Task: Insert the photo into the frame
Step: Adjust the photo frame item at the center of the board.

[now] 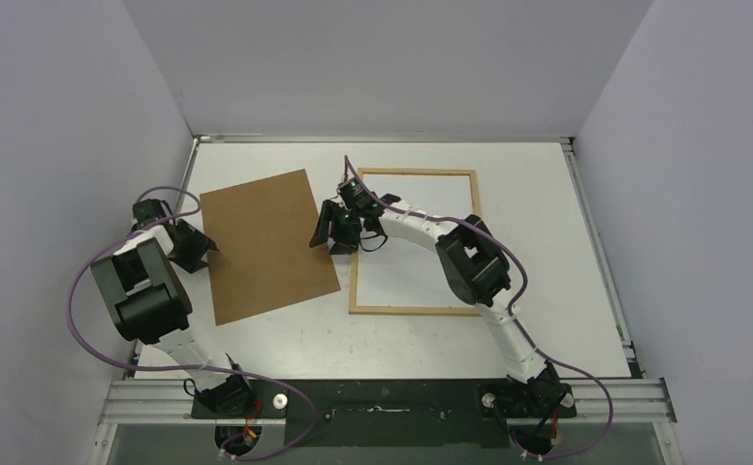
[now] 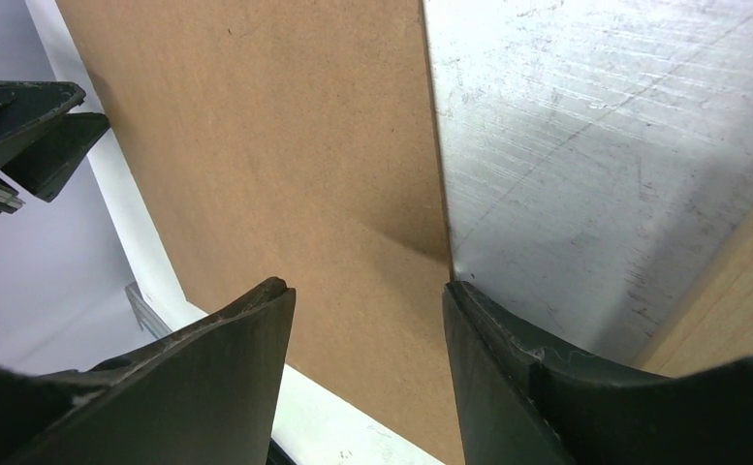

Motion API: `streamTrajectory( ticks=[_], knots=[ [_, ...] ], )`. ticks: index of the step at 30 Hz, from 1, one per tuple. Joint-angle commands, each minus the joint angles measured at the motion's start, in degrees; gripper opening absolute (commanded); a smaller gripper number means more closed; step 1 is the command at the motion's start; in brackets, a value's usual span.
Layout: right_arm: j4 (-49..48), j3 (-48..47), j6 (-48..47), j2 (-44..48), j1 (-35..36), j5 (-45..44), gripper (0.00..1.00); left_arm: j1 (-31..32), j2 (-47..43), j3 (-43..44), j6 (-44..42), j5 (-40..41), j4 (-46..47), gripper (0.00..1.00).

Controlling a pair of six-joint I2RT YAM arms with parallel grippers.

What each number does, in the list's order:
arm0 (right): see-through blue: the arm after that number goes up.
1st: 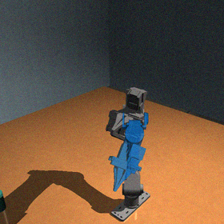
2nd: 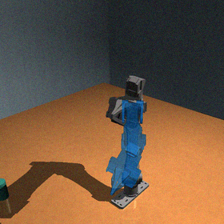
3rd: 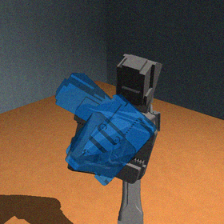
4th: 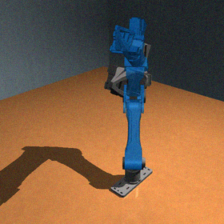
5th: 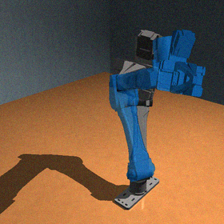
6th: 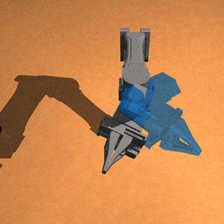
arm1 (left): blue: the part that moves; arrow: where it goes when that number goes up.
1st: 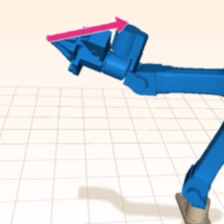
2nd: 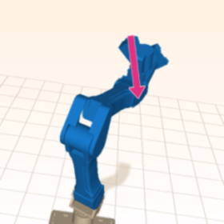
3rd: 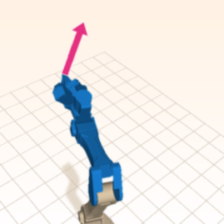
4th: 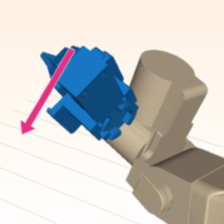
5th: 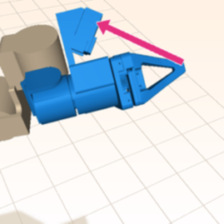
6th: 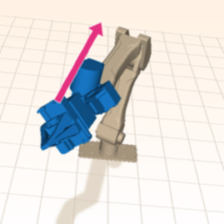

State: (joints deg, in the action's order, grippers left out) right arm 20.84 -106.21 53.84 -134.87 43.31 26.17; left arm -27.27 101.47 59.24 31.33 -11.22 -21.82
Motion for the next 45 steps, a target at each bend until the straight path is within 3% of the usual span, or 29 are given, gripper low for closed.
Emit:
streamTrajectory(
  ticks=[1, 11, 19, 27, 35, 45],
  knots=[
    [-13.50, -1.02, 4.99, 2.33, 2.75, 5.99, 0.57, 1.60, 4.72, -2.67, 2.91, -8.71, -7.03, 0.44],
    [-14.97, 5.20, 2.81, 10.85, 2.48, 0.45, 0.57, 2.68, 4.10, -4.30, 4.51, -10.97, -5.16, 0.44],
    [-6.57, 5.42, -1.47, 13.09, 2.20, -5.73, 0.58, 2.77, 3.21, -4.64, 4.81, -7.53, -6.41, 0.44],
    [7.76, 2.21, -6.82, 9.39, 0.03, -12.46, 0.66, 2.63, 0.70, -1.56, 1.64, 0.70, -11.37, 0.64],
    [14.40, -2.12, -9.50, 5.31, 0.20, -12.78, 0.65, 5.56, 0.07, -0.60, -2.18, 5.97, -19.79, 0.65],
    [20.11, -4.93, -11.56, 1.91, 0.52, -15.34, 0.65, 6.60, 0.59, -1.92, -3.98, 3.58, -21.25, 0.69]
  ],
)
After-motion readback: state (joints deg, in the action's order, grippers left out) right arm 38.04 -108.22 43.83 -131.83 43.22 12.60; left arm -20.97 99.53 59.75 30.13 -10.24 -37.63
